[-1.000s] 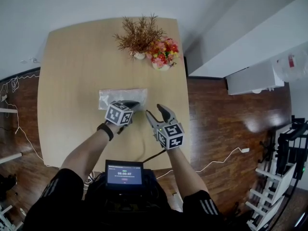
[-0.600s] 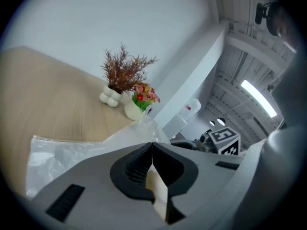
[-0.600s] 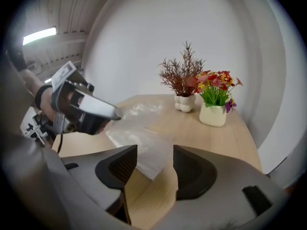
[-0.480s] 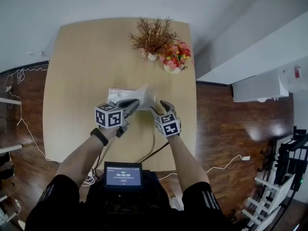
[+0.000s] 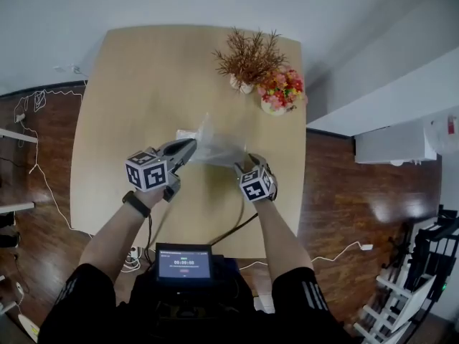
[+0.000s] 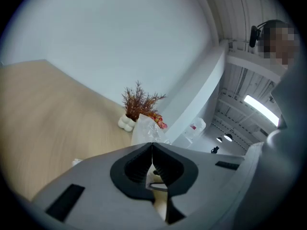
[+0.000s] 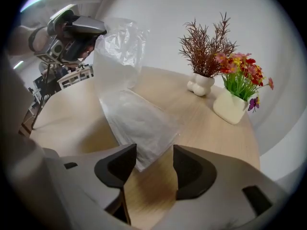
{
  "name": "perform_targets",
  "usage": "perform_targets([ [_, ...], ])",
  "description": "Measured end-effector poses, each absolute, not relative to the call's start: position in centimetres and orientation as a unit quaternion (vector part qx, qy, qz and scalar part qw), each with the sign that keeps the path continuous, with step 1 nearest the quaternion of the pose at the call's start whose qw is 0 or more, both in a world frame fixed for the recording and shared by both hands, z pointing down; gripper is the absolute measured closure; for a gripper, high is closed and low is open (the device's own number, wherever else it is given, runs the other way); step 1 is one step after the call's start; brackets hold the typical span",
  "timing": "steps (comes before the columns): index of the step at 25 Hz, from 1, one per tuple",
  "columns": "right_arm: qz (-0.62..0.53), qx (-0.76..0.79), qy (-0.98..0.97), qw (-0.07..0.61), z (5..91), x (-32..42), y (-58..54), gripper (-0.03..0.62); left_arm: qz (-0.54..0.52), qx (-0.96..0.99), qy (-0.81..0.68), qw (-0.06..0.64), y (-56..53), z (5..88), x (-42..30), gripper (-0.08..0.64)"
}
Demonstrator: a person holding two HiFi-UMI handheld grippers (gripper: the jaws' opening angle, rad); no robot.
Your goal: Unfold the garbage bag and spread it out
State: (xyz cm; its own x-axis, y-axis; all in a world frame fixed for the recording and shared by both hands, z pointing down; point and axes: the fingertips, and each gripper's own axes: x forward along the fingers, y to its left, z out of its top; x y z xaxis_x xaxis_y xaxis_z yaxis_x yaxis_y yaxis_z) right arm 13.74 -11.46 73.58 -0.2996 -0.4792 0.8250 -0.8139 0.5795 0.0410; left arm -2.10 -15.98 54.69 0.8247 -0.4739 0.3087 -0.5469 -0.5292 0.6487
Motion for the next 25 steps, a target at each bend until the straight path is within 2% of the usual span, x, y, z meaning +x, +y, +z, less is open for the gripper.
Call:
perform_targets([
  [12,0.202,0.412,-0.778,0.43,73.8,13.9,-11.4,0.33,0.058,0.837,-0.423,0.341,-19.0,54.4,-18.3,0.558],
  [18,0.2,0.413,-0.775,0.434,73.8,13.9,-11.3,0.33,0.153,0.806,-0.478,0.313,-18.5,59.1,-25.7,0.557],
  [25,0.196,0.41,-0.772,0.443,73.6,13.9,-11.3,0.333,0.247,0.774,-0.496,0.308,-18.5,64.2,-29.8,0.557],
])
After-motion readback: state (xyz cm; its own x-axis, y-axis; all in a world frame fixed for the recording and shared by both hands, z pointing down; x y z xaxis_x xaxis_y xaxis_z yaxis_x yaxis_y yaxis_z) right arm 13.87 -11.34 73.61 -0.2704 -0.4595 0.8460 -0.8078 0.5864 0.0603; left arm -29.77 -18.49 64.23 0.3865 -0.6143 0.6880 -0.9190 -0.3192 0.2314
